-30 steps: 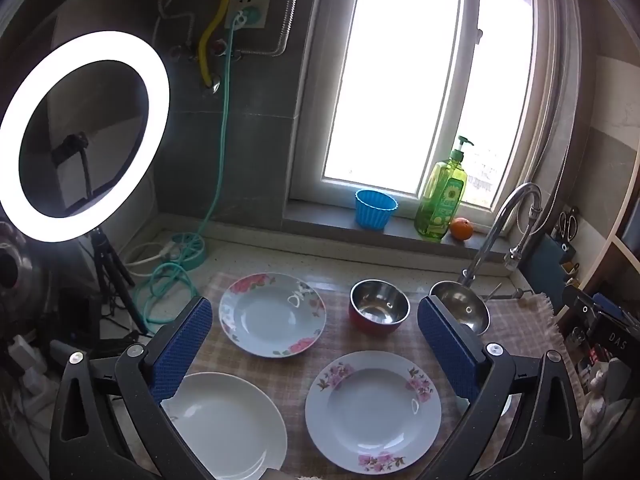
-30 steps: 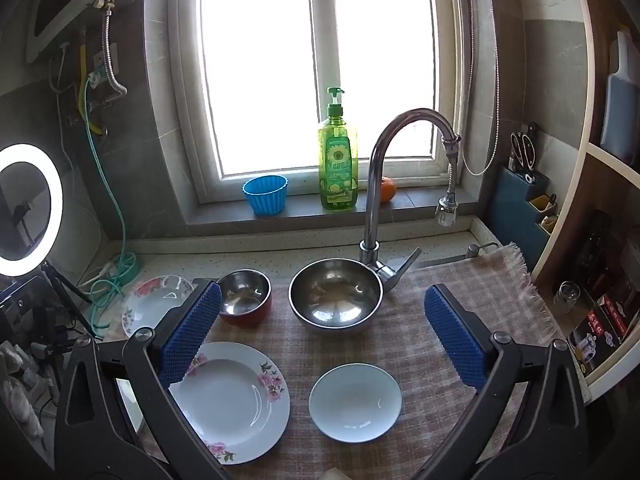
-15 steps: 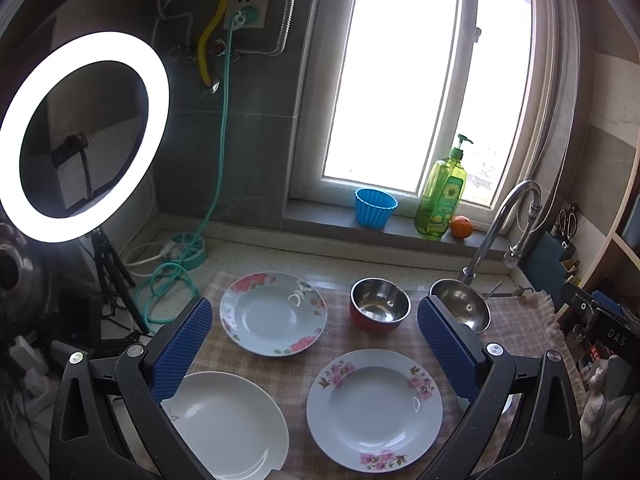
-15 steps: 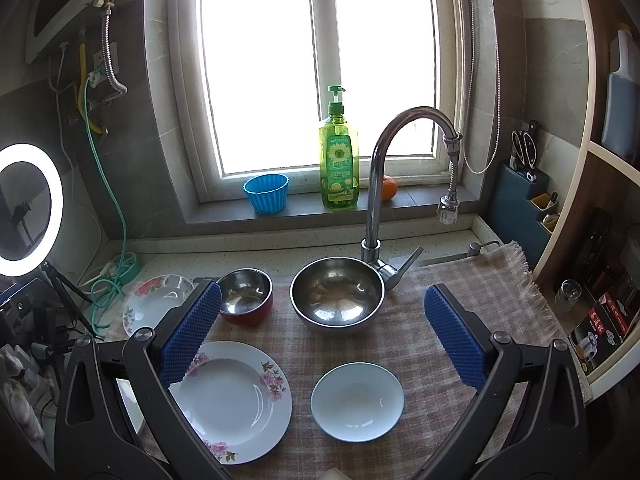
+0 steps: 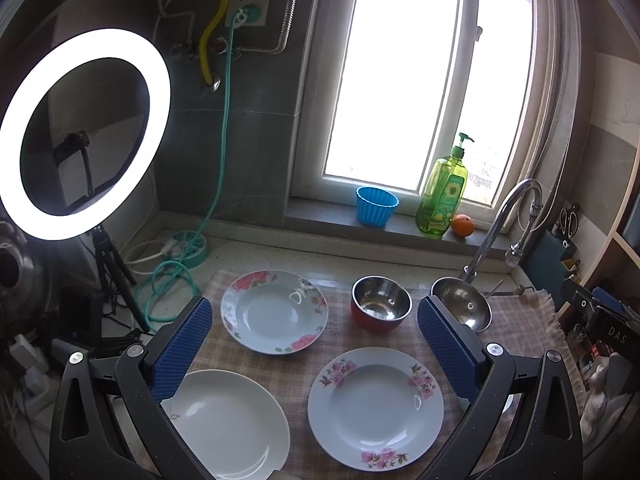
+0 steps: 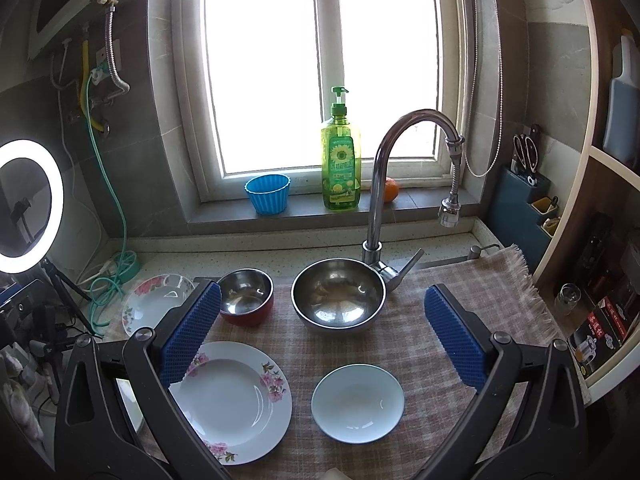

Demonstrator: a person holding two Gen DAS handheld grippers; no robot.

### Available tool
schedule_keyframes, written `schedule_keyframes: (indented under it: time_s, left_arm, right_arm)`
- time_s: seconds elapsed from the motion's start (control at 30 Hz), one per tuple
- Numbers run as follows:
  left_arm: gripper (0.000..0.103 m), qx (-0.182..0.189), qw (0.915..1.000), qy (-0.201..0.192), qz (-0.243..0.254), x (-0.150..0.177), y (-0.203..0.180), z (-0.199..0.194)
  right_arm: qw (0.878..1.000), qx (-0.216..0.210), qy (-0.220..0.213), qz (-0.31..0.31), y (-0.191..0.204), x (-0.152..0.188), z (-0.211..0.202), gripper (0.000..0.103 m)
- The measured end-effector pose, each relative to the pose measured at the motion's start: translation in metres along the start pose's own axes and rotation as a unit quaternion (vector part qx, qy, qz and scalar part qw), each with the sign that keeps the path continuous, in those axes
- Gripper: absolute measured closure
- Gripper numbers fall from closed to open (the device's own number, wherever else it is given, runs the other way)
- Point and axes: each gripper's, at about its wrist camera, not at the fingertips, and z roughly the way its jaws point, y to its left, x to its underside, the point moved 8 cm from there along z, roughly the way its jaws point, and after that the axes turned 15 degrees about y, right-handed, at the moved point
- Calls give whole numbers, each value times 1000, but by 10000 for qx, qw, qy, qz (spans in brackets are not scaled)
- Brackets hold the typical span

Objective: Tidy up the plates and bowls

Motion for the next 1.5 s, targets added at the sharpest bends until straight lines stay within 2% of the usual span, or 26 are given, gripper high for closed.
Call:
schedule_keyframes:
  time_s: [1.5]
  left_arm:
    - [1,65,9999,72,37,-3,-7,6]
  right_arm:
    - [10000,28,16,-30,3,2,4,0]
